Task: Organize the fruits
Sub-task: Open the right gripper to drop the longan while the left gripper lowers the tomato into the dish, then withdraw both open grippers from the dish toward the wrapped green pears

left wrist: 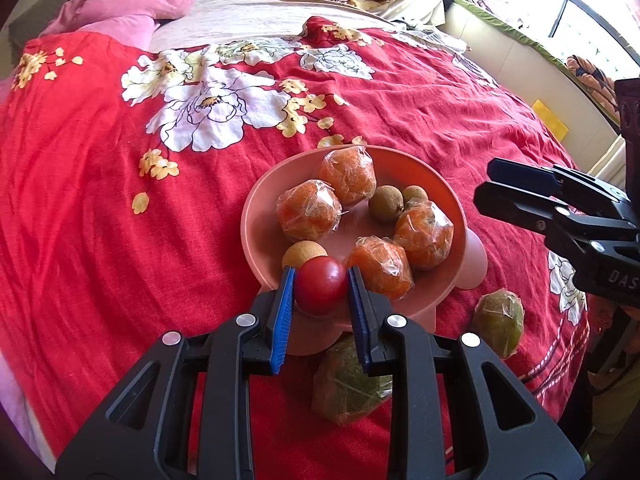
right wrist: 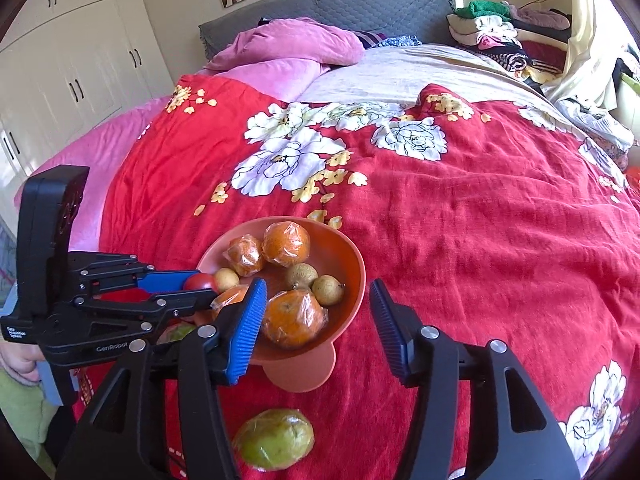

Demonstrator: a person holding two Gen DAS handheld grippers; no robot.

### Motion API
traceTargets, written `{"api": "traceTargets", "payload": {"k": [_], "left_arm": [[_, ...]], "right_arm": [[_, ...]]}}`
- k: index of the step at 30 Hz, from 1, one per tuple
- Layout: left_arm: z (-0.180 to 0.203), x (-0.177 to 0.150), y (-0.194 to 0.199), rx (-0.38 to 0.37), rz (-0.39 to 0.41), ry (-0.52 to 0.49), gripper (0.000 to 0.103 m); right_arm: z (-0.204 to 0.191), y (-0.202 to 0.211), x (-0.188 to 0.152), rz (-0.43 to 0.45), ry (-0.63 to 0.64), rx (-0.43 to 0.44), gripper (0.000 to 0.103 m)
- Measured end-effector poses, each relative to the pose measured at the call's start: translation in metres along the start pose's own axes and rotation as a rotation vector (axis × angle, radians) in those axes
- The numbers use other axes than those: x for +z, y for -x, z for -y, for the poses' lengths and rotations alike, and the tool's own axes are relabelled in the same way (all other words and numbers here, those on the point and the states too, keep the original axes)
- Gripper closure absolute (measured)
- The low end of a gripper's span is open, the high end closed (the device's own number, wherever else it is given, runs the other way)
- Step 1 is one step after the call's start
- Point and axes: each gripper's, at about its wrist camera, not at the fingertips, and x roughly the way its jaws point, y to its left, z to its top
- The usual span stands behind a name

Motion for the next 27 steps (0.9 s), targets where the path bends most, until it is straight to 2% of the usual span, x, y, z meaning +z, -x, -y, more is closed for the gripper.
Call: {"api": "traceTargets", "payload": {"k": [7,9,10,22,25,27], "left_arm": [[0.001,-0.001,0.008,0.006,0.013,0.003,0.083],[0.002,-0.001,0.012,0.01,0.023,0.007,0.078],[0.002,0.0,0.014,0.014,0.029,0.01,0.07],[0.012,0.002,0.046,0.025,0.093,0.009,0.053],[0.015,0.001,0.053,0.033,0.106,0.006,0.04],[0.017,0.0,0.059,0.033,0.114,0.006,0.037]], "right_arm": [[-0.003,0.013,-0.002,0.017,0.003,-0.005,0.045],[-0.004,0.016,-0.002,0.022,0.007,-0.006,0.043],[-0.005,0.018,-0.002,0.024,0.008,-0.007,0.042],[-0.017,0.046,-0.003,0.066,0.024,-0.013,0.029],[-0.019,0.054,-0.004,0.076,0.025,-0.018,0.026],[-0.02,0.058,-0.004,0.083,0.026,-0.022,0.024]]}}
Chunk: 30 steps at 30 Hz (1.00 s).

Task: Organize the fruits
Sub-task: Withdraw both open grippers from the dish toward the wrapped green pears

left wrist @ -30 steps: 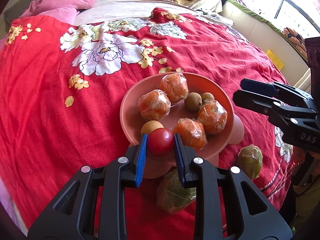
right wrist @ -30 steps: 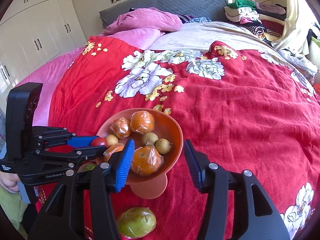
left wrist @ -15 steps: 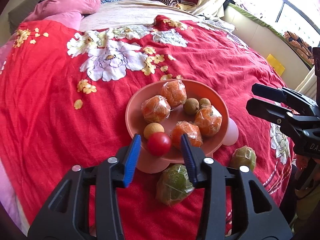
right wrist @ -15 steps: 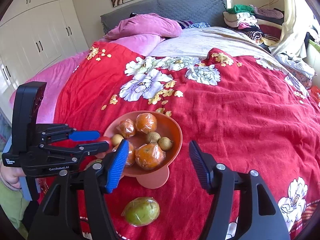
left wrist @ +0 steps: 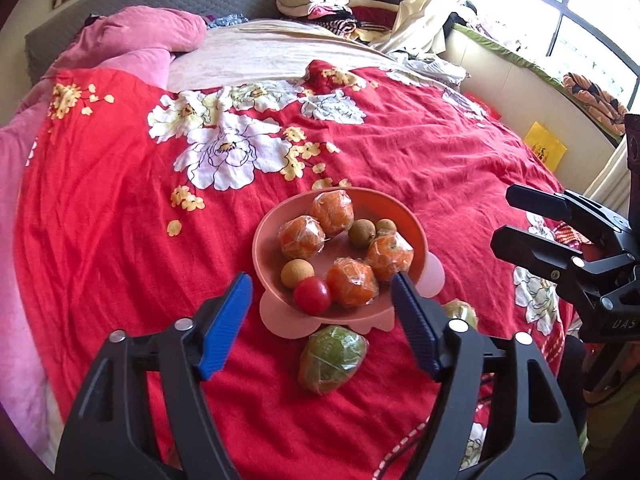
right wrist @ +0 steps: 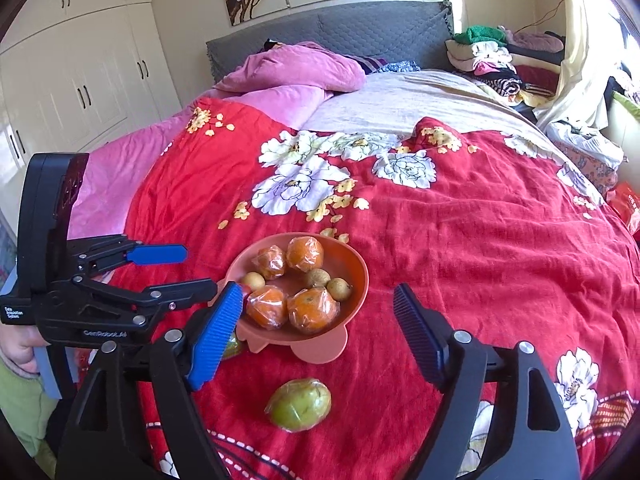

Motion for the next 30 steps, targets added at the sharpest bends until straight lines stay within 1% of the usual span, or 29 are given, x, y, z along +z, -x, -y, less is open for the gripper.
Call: {"api": "traceTargets", "payload": {"k": [1,3,5,11,22,30], "left_arm": [[0.0,0.0,0.002,0.004,0.003,0.0,0.033],[0.002,-0.001,0.006,0.008,0.013,0.003,0.03],[0.003,-0.002,0.011,0.01,0.022,0.005,0.025],[0.004,-0.004,0.022,0.024,0.042,0.016,0.017],[0.007,-0.018,0.031,0.036,0.046,0.019,0.011],[0.013,-0.032,0.031,0.031,0.034,0.017,0.01]], "right_arm": [[-0.001,0.003,0.0,0.004,0.0,0.002,0.023],[-0.002,0.008,-0.001,0.011,0.002,-0.003,0.022],[-0.002,0.013,-0.003,0.017,0.003,-0.001,0.021],[-0.005,0.024,-0.009,0.021,0.008,-0.011,0.014],[-0.011,0.035,-0.023,0.014,0.019,-0.016,0.012],[-0.015,0.037,-0.038,-0.001,0.014,-0.022,0.011]]}}
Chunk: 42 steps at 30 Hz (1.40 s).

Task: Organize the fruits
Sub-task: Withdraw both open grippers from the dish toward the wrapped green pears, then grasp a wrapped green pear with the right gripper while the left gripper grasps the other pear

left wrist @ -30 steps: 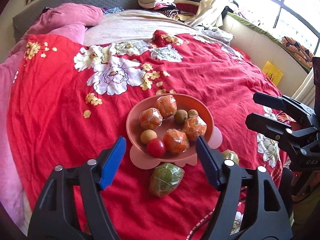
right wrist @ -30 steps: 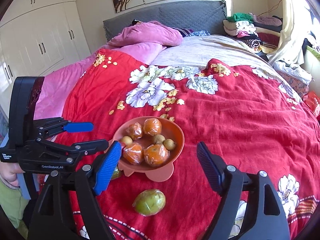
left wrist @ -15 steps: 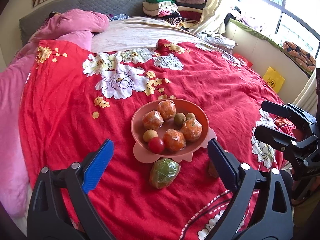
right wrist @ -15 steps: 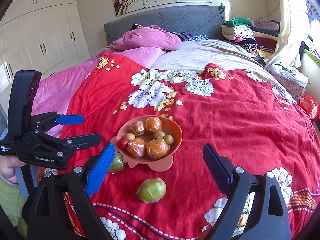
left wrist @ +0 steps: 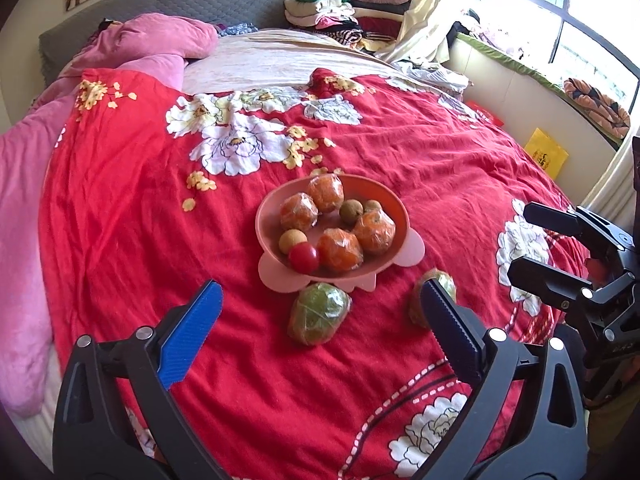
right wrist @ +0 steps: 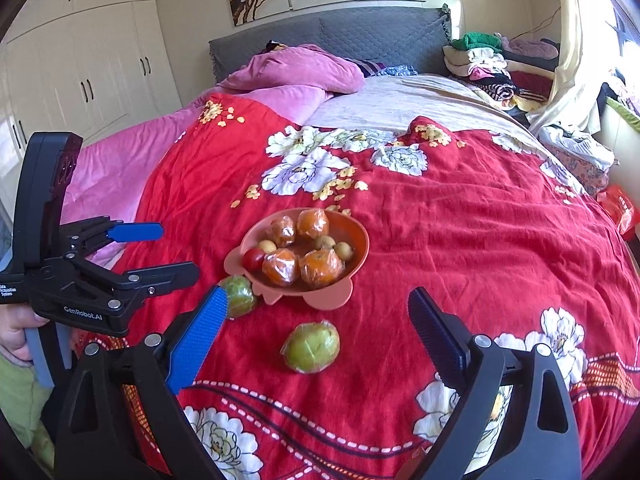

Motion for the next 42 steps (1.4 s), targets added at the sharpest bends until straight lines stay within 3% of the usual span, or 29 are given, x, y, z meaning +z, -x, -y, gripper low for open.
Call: {"api": "traceTargets", "payload": {"k": [18,30,42], "left_arm": [[0.007,-0.03,-0.007,0.02,-0.053,-0.012,0.01],[0.002,-0.043,-0.033,0.024,-0.102,-0.005,0.01],[-0.005,-0.036,-0.054,0.028,-0.123,-0.002,0.01]], "right_arm": [[-0.007,-0.002,-0.032,-0.046,0.027,-0.011,0.011],[-0.008,-0.036,-0.047,-0.115,0.043,-0.011,0.011],[-0.003,-0.068,-0.05,-0.157,0.07,-0.014,0.012]]}}
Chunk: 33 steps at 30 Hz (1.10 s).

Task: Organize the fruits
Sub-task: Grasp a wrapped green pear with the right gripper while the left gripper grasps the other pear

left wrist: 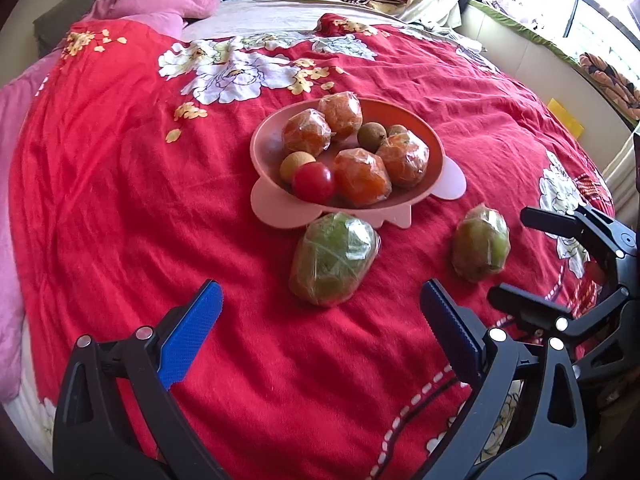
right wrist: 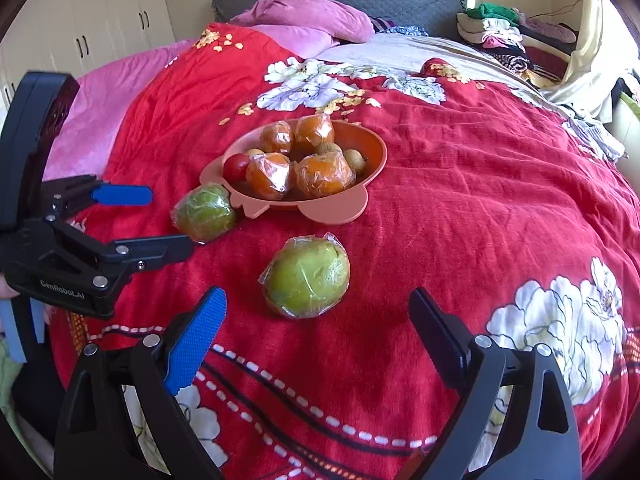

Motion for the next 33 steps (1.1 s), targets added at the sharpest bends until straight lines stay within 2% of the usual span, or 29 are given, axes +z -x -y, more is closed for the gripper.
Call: {"api": "traceTargets", "payload": {"k": [2,3,7,11,15,23,33], "left_arm": [[0.0,0.003,-0.003,0.0,-0.003,0.0,0.01],[0.0,0.004,-0.005,-0.004,-0.004,0.001,0.01],[0.001,0.008,-0.011,-0.014,-0.011,0.001,0.012],[-0.001,0.009,-0.017,-0.023,-0.019,0.006,0.026],[-0.002,0.01,-0.025,-0.044,-0.035,0.015,0.04],[0.003,0.014,-0.035,-0.06,-0.054,-0.002,0.062],[0.002,0.017,-0.013,-0.102,-0.044,0.007,0.064]], "right_arm": [[0.0,-0.004,0.001,-0.001,0.009,0.0,0.014],[0.0,-0.007,0.002,-0.005,0.012,0.003,0.019],[0.001,-0.017,0.004,-0.019,0.018,0.014,0.03],[0.0,-0.023,0.006,-0.02,0.029,0.039,0.047],[0.003,-0.024,0.005,-0.011,0.007,0.062,0.054],[0.015,-0.009,0.002,0.012,-0.087,0.13,0.056],[0.019,0.01,0.009,0.052,-0.112,0.151,0.056]]}}
